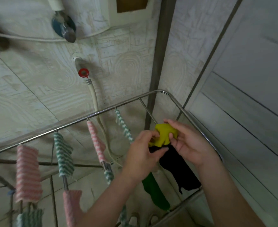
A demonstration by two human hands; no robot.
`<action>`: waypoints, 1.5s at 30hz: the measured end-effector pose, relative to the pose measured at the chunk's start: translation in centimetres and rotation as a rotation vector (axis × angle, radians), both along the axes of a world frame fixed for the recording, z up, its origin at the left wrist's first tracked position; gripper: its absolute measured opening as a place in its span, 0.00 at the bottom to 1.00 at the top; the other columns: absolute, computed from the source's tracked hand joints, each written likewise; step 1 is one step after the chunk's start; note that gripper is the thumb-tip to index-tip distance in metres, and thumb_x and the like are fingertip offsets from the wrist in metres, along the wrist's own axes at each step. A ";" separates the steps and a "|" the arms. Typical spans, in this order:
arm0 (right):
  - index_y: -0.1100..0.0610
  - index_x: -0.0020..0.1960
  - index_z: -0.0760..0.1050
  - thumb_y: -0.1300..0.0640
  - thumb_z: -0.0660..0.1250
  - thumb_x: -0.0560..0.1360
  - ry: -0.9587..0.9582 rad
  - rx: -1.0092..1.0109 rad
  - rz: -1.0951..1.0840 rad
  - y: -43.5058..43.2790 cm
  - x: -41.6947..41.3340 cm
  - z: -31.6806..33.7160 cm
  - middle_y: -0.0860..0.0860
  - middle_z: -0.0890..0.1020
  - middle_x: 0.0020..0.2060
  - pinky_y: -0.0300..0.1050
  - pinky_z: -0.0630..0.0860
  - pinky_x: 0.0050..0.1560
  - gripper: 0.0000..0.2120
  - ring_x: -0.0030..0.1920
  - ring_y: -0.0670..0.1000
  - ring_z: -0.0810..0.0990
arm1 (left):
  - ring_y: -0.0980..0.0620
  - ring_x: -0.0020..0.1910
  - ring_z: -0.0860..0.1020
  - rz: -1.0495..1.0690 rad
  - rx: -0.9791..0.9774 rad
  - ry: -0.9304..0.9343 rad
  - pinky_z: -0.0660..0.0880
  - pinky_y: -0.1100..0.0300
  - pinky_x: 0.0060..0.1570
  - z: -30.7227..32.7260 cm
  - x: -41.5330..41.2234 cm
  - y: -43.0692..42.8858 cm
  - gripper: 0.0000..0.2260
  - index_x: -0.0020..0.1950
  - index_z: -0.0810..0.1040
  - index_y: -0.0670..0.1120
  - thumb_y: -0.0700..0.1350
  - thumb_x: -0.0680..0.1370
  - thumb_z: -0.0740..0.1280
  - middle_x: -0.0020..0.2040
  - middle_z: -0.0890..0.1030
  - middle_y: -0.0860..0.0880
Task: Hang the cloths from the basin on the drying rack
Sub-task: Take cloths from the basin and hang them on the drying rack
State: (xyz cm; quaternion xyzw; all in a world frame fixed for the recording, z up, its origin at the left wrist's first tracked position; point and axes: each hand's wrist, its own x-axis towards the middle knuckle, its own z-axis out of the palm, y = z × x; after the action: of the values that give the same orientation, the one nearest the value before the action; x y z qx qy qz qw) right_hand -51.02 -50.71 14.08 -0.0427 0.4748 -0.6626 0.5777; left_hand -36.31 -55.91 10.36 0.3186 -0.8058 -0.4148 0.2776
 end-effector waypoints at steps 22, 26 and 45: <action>0.41 0.47 0.76 0.60 0.70 0.73 1.225 -0.017 0.146 1.1 -0.5 4.1 0.39 0.80 0.42 0.44 0.77 0.45 0.12 0.46 0.40 0.78 | 0.48 0.32 0.70 -0.010 0.281 0.338 0.66 0.57 0.32 12.5 -2.8 -6.2 0.17 0.39 0.77 0.31 0.47 0.75 0.70 0.32 0.74 0.40; 0.41 0.59 0.73 0.54 0.73 0.69 0.805 -0.158 0.275 0.8 -0.1 6.4 0.48 0.79 0.57 0.45 0.81 0.46 0.20 0.58 0.46 0.78 | 0.56 0.28 0.75 -0.050 0.198 0.193 0.69 0.62 0.28 12.8 -3.4 -6.3 0.09 0.36 0.84 0.42 0.47 0.72 0.74 0.29 0.80 0.47; 0.55 0.50 0.82 0.65 0.56 0.75 1.760 0.379 -0.180 -3.1 -7.9 5.2 0.52 0.84 0.44 0.48 0.78 0.45 0.16 0.44 0.53 0.80 | 0.54 0.44 0.78 -0.070 -0.250 -0.330 0.74 0.61 0.43 10.4 -6.8 -12.9 0.02 0.44 0.81 0.52 0.45 0.73 0.72 0.42 0.81 0.53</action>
State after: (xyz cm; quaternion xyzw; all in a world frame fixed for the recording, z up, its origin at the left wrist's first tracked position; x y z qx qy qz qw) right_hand -58.91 -53.86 19.32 -0.4008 0.8477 -0.3436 -0.0512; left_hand -43.08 -68.85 20.74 0.3174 -0.8960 -0.2632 0.1645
